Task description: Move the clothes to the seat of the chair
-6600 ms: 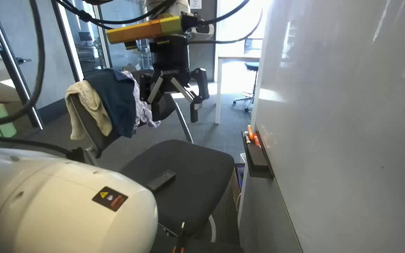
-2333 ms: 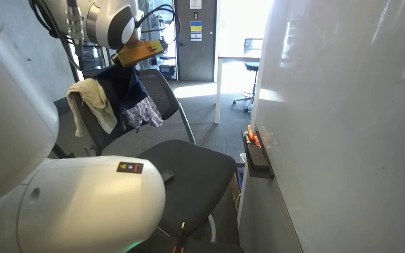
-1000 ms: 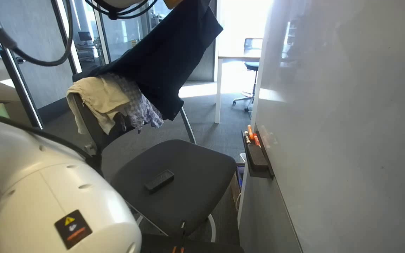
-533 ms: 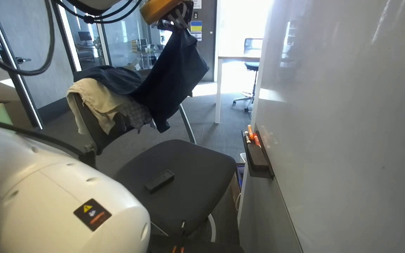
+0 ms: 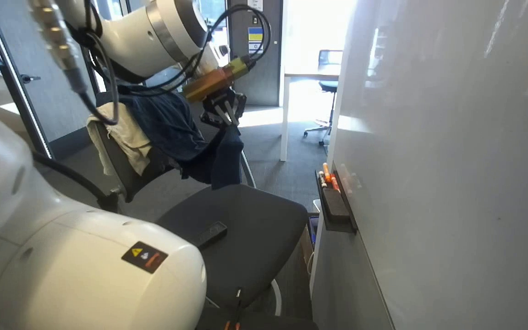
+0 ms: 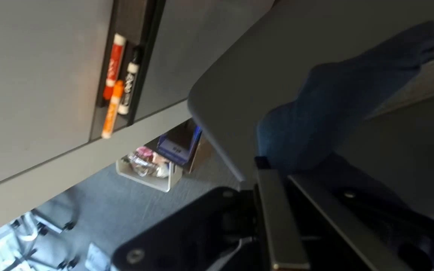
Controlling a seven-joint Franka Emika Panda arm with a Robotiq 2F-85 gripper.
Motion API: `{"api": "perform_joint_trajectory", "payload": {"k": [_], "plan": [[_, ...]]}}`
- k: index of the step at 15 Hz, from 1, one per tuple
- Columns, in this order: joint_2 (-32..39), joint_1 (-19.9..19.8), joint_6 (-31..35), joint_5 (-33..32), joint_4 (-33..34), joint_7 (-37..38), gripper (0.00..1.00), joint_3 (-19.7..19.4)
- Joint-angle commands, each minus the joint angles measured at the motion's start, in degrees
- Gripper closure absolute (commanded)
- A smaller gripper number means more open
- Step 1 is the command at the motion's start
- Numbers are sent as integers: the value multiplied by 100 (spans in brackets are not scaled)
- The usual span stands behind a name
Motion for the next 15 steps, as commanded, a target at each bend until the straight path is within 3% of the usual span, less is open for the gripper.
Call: {"api": "perform_joint_trajectory", "payload": {"k": [1, 8, 15], "plan": [[791, 453, 18, -66, 16, -5, 95, -437], [2047, 750, 1371, -31, -123, -40, 93, -880], [3099, 934, 2686, -471, -8, 257, 92, -944]]}}
